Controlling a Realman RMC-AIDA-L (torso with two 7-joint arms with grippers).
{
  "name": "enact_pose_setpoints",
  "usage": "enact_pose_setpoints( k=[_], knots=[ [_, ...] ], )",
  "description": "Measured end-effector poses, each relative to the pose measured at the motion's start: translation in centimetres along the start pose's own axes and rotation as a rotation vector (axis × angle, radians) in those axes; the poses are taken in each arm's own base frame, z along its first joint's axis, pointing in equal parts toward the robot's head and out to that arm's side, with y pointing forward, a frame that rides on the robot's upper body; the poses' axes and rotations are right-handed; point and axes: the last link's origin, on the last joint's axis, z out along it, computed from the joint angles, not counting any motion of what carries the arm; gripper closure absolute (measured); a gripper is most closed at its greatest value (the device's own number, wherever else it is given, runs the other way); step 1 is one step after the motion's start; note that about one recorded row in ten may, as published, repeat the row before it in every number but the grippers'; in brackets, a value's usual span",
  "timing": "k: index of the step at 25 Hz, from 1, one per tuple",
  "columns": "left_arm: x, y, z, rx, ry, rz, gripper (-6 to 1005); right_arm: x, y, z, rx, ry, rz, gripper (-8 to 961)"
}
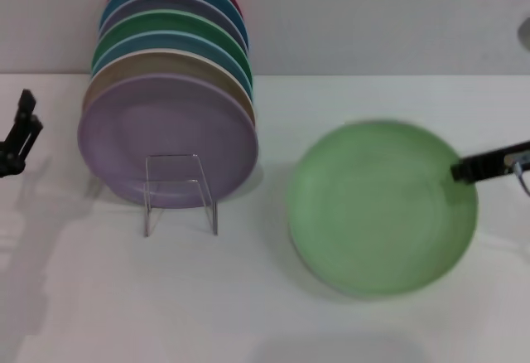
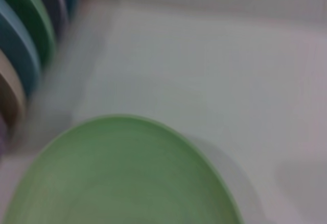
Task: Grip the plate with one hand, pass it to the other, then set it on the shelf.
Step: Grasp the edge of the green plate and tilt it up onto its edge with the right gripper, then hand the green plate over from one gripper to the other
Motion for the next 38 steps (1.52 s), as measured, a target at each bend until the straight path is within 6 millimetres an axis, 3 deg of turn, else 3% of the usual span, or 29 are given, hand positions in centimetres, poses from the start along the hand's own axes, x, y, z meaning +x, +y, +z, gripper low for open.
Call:
enact_pose_setpoints(
  k=[2,5,7,9,14,20,24,30,35,38],
  knots=[
    [0.5,0.3,0.1,-0.019,0.022,-0.010,180,-0.5,0.5,-1.6,0.011,-0.084,-0.037,930],
    [3.1,1.1,1.4,-0.088,0.104,-0.029,180,-1.2,1.2,-4.7,0.046,-0.226,-0.101,931],
    [5.3,1.6,3.5,-0.101,0.088,-0.017,180,-1.2,1.6,-5.9,0.053,-0.290,-0.125,931],
    [5.9,1.7,4.1,-0.105,0.065,-0.010,181,-1.2,1.6,-6.4,0.032,-0.330,-0.128,931],
    [11.5,2.6,8.0,-0.211,-0.117,-0.025,181,-0.7,0.9,-6.5,0.025,-0.420,-0.161,932],
    [18.1,4.2,9.6,-0.312,-0.165,-0.012,183,0.4,0.4,-5.9,0.075,-0.554,-0.241,932],
    [21.3,4.6,10.3,-0.308,-0.170,-0.007,185,1.6,0.0,-4.7,0.045,-0.650,-0.234,932],
    [23.0,5.2,12.1,-0.362,-0.202,-0.085,186,3.9,-0.7,-2.1,-0.038,-0.772,-0.240,933],
    [24.1,7.8,14.1,-0.491,-0.253,-0.020,188,5.9,-2.2,0.5,-0.112,-0.822,-0.216,933],
    [24.4,8.0,14.3,-0.505,-0.250,0.006,188,7.1,-2.8,1.0,-0.132,-0.887,-0.241,933]
  ],
)
